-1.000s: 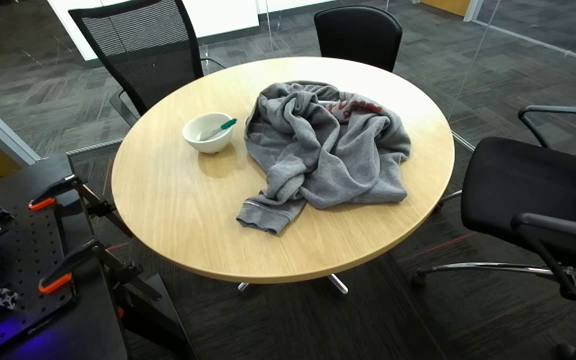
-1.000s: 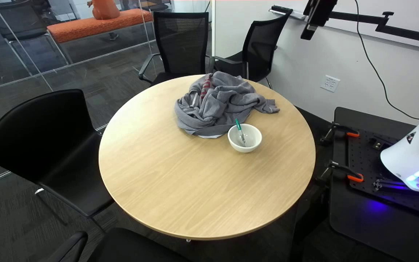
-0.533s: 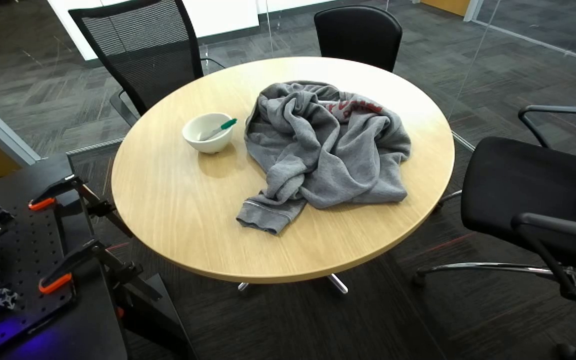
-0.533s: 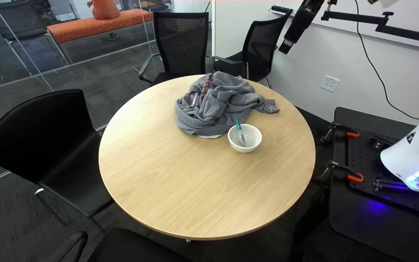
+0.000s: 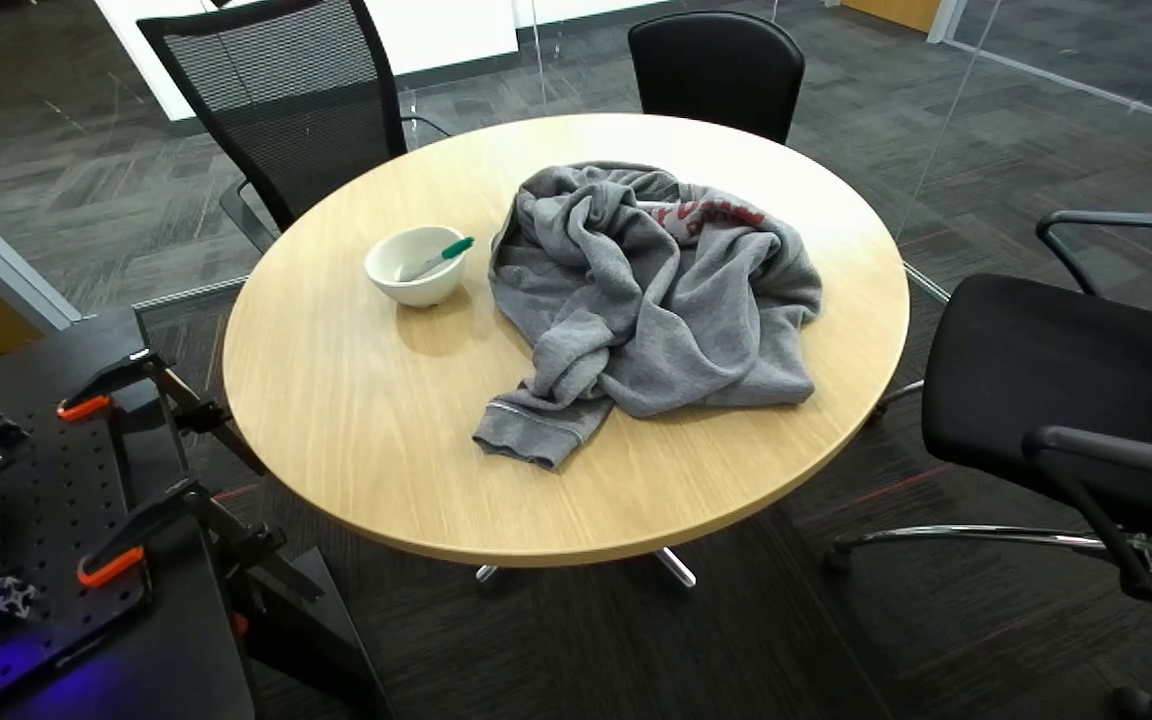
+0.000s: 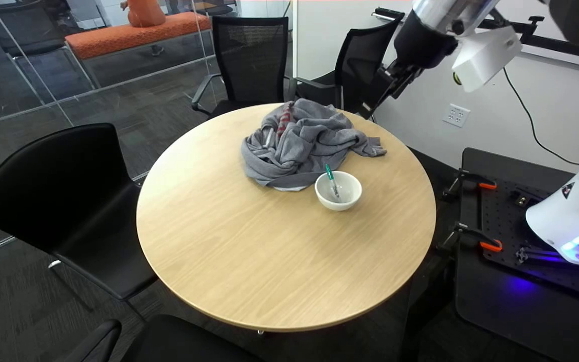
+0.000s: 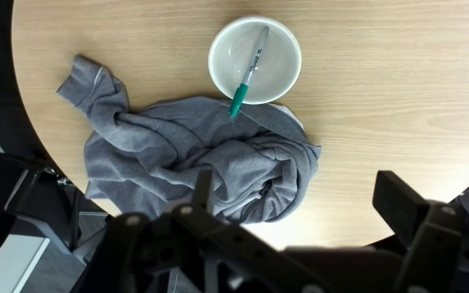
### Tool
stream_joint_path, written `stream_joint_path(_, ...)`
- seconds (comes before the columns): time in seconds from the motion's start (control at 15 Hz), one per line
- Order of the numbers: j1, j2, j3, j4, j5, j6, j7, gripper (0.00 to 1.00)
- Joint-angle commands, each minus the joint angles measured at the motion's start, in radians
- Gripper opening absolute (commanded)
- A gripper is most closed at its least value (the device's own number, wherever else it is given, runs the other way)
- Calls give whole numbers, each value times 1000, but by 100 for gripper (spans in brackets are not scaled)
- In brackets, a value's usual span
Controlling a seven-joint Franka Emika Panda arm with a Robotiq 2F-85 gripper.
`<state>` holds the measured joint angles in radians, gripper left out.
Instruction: Move the mug with the marker to the left
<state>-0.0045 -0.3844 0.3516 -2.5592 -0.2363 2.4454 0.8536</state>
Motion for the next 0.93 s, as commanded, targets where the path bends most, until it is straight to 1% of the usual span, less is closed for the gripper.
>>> stream_joint_path(0.0,-38,77,4,-25,-41,107,143,100)
stream_joint_path(0.2,-57,141,-9,-35,-85,162,230,100)
stream_joint_path(0.33,-67,199,-31,-28,-117,204,270,100)
stream_joint_path(0.67,-60,340,-113,-1,-171,294,325,100)
stream_joint_path(0.73,-91,373,-97,6,-184,318,335,100)
stream_joint_path(0.87,-95,425,-112,19,-205,351,357,100)
